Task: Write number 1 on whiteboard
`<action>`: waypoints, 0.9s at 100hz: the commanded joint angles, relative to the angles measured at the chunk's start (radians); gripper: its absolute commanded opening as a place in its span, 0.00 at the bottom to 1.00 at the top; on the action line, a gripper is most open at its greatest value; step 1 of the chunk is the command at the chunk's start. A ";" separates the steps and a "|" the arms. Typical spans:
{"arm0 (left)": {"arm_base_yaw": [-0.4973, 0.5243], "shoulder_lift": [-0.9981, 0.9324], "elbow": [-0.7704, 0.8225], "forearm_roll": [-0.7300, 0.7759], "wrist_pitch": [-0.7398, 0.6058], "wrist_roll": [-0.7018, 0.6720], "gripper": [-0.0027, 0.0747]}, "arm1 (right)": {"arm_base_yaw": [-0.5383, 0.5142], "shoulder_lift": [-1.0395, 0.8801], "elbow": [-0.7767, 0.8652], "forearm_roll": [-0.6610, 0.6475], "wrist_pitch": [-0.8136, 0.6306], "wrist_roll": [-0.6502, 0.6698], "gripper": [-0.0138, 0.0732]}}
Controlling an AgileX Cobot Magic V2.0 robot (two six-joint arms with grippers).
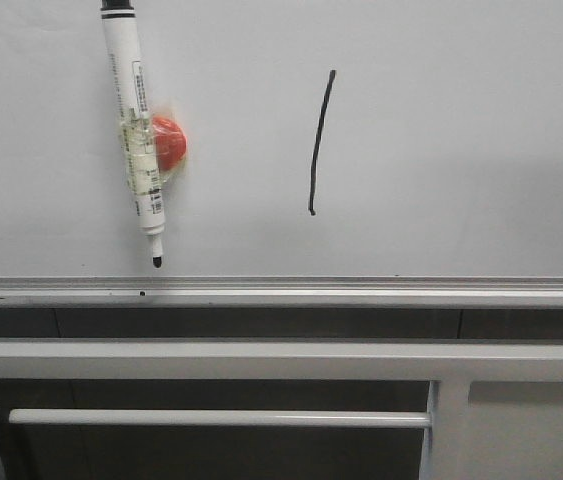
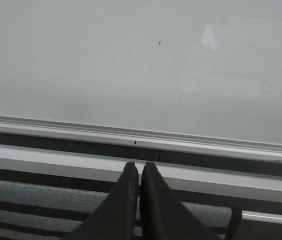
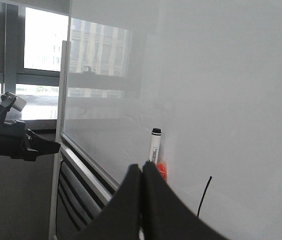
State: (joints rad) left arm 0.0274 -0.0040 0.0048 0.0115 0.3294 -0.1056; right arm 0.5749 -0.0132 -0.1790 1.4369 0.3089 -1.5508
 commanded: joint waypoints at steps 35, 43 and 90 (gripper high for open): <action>0.004 -0.023 0.007 0.006 -0.069 0.049 0.01 | 0.001 -0.010 -0.026 0.020 -0.013 -0.011 0.09; 0.004 -0.023 0.007 -0.021 -0.069 0.047 0.01 | 0.001 -0.010 -0.026 0.020 -0.013 -0.011 0.09; 0.004 -0.023 0.007 -0.032 -0.070 0.047 0.01 | 0.001 -0.010 -0.026 0.020 -0.013 -0.011 0.09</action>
State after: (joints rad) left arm 0.0274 -0.0040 0.0048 -0.0116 0.3311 -0.0608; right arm 0.5749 -0.0132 -0.1790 1.4369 0.3089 -1.5508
